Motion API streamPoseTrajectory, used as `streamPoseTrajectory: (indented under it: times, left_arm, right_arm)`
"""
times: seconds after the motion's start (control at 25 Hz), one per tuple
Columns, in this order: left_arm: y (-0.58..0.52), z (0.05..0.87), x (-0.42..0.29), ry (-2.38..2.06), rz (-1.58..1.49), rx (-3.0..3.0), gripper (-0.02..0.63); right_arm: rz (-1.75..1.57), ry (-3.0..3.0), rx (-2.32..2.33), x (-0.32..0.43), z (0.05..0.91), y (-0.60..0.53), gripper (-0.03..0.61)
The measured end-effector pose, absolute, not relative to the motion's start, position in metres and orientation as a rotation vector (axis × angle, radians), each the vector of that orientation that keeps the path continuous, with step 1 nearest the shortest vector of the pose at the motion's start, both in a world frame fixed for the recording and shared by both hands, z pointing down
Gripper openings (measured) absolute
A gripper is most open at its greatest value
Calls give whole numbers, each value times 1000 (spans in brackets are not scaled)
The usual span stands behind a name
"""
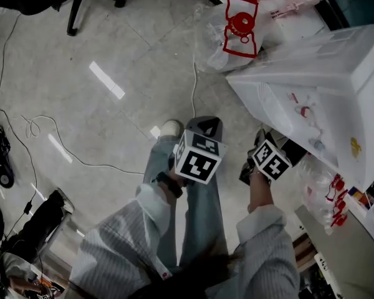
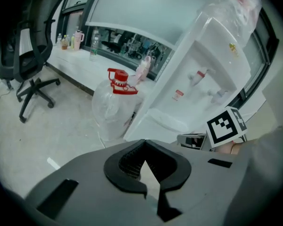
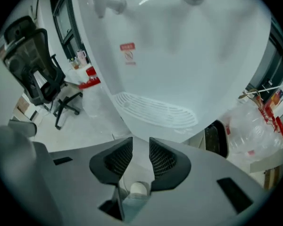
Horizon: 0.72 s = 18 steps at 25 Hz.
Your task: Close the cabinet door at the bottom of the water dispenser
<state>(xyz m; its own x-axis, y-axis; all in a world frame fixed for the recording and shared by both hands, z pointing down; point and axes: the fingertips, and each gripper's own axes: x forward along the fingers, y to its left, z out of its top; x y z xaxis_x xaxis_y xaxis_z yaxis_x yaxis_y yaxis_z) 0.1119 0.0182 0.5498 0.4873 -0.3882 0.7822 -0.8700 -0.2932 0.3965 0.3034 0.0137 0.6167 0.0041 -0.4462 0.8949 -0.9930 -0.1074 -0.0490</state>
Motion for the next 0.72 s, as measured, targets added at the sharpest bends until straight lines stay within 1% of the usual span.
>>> streamPoseTrajectory:
  times: [0.16,0.36,0.44,0.52,0.72]
  left_arm:
    - [13,506,91,-1045,700,1928,11]
    - [18,427,67,-1052,656,2001,11]
    - [13,393,63,-1047,630,2066,10]
    - [8,357,58,-1036,586,2129,11]
    - [10,266,47,-1033,449,2240,10]
  right_arm:
    - [1133,-1652,1644,253,562,-1,101]
    - [1139,-1875,1636,201,463,-7,90]
    - [1103,-1995,1634,182,418,-15,84]
    - [1065,-2119,1622,163,372,-20,64]
    - [942,-2389,1551,118,254,-10,35]
